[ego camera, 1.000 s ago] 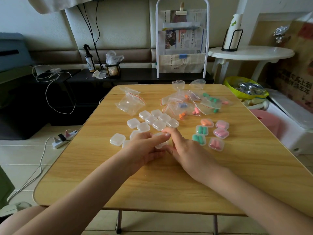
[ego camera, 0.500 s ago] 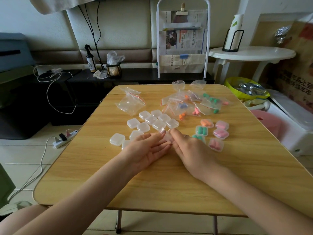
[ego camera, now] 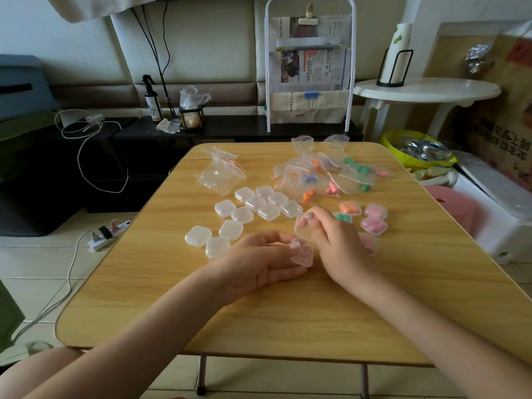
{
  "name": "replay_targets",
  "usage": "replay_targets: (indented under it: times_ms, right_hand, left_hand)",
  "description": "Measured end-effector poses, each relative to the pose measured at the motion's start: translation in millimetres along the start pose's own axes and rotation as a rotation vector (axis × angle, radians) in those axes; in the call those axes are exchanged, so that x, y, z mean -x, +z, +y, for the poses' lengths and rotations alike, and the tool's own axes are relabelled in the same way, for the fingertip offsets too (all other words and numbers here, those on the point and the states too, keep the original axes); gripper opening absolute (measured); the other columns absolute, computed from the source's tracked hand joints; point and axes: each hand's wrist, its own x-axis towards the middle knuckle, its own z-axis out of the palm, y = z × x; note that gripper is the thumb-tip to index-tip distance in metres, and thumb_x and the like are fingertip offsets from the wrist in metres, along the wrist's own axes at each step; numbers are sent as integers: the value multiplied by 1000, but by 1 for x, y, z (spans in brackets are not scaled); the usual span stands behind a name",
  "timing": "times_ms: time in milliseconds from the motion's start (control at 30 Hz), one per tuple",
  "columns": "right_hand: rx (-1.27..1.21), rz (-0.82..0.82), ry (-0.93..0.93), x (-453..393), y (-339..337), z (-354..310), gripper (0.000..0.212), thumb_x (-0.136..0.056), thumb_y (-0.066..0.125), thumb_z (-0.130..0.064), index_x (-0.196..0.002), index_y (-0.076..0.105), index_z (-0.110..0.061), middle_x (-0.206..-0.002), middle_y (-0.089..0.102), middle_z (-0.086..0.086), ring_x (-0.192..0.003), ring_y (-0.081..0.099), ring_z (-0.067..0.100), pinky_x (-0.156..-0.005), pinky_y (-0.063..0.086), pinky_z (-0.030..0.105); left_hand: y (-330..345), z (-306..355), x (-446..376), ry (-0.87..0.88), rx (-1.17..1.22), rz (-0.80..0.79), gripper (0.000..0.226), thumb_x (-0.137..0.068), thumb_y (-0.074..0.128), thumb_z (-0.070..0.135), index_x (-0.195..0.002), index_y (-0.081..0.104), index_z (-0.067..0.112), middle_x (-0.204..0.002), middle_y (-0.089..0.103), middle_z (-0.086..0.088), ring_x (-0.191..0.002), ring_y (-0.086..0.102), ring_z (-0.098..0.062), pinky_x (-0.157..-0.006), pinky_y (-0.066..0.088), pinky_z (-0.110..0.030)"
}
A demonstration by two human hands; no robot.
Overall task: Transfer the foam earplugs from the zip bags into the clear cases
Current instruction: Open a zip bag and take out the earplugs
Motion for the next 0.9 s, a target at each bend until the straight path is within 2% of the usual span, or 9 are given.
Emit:
replay_targets:
  times_ms: [100,200,333,500,667,733,800,833,900]
  right_hand:
    - [-59,37,86,-1,4,4,26,-102,37,-19,-95,61,-13,-68,51,-12,-61,50,-8,-58,36,9]
    - [-199,80,154,-2,5,5,22,-103,34,-21,-103,57,-17,-70,48,-6,-54,45,-4,-54,31,13]
    - [-344,117,125,0,5,1,2,-100,43,-17,-99,44,-15,-77,51,-5,-59,50,-4,-60,39,12]
    - [-451,-28,98,4,4,-9,19,-85,59,-32,-82,48,-16,-69,60,-7,-61,57,-1,-60,44,14]
    - [-519,-42,119,4,6,-8,26,-74,71,-30,-78,57,-9,-78,69,13,-70,69,11,-63,54,21]
    - [-475,-29,123,4,6,-7,22,-72,76,-27,-77,63,-9,-74,70,10,-67,69,12,-62,55,24]
    - [-430,-37,117,5,5,-7,11,-78,76,-17,-79,69,-9,-70,70,2,-56,65,5,-54,51,21]
    - [-407,-47,108,6,4,-7,3,-80,74,-13,-80,71,-11,-71,69,-1,-49,60,5,-48,46,19]
    - [-360,-36,88,6,4,-7,4,-81,73,-12,-79,75,-16,-82,65,-7,-43,56,10,-40,45,25]
  left_hand:
    - [-1,-1,-4,22,114,88,7,-87,60,5,-91,54,4,-96,69,-21,-85,71,-25,-68,59,-27]
    - [-4,0,-6,50,216,144,11,-88,58,4,-81,49,6,-94,69,-24,-83,72,-28,-70,60,-29]
    - [-6,2,-8,56,231,157,13,-86,59,4,-78,48,7,-106,60,-29,-83,72,-29,-72,60,-30]
    - [-5,-2,-9,55,155,109,9,-90,56,5,-83,50,6,-91,69,-19,-82,72,-23,-67,59,-26]
    - [-2,-6,-7,69,143,82,9,-92,53,0,-85,51,5,-84,69,-15,-82,71,-20,-73,58,-25]
    - [-2,-6,-7,70,146,79,10,-91,53,-2,-85,51,5,-87,67,-17,-82,71,-20,-76,58,-27]
    - [-3,-4,-7,70,168,76,12,-90,54,-4,-86,49,6,-89,66,-19,-82,70,-21,-77,59,-28]
    - [-3,-4,-8,72,180,80,15,-89,55,-5,-87,47,7,-89,66,-20,-81,70,-21,-76,59,-29]
    - [-1,-4,-7,83,180,98,22,-87,56,-9,-90,44,9,-86,69,-20,-79,71,-21,-76,59,-31]
